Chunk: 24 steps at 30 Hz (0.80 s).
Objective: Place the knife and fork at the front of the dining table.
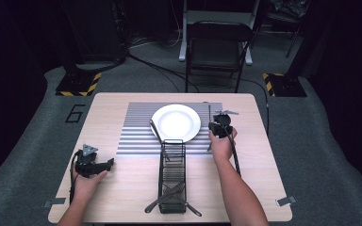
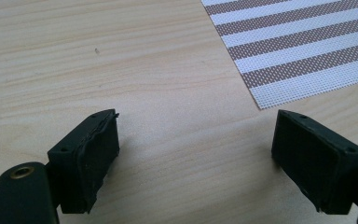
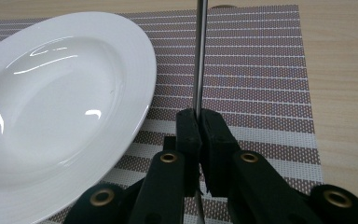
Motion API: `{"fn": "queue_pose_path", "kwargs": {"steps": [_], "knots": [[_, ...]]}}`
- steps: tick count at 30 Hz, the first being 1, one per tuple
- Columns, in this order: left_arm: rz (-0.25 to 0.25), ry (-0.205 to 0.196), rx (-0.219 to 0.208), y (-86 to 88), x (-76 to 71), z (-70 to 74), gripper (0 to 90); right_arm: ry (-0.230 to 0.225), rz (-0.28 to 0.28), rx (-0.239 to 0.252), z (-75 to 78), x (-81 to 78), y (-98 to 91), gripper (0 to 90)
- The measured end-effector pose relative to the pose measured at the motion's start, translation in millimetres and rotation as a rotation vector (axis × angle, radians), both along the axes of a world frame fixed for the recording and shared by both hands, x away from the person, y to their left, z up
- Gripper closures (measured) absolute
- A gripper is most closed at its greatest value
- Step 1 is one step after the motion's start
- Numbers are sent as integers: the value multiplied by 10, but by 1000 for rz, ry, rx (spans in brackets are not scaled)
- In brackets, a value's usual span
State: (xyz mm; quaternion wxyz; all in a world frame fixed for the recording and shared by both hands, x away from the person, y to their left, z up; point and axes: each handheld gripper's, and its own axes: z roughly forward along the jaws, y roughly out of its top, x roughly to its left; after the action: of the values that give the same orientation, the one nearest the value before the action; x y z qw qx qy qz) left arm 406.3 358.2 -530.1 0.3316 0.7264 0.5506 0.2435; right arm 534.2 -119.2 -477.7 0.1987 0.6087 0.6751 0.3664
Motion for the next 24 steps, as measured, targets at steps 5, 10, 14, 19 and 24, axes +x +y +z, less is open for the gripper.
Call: {"fn": "queue_pose_path", "kwargs": {"steps": [5,10,14,19,24], "knots": [[-5,5,3,3,1,6,147,3,13,11,-11,37,-9,870],[-4,6,0,-3,0,5,147,16,1,15,-42,69,-57,870],[-4,5,1,-4,0,5,148,31,-24,20,-105,116,-95,871],[-3,5,-1,-6,0,5,148,47,-54,31,-154,139,-88,872],[-4,5,0,-9,0,5,150,51,-59,40,-192,156,-79,872]]}}
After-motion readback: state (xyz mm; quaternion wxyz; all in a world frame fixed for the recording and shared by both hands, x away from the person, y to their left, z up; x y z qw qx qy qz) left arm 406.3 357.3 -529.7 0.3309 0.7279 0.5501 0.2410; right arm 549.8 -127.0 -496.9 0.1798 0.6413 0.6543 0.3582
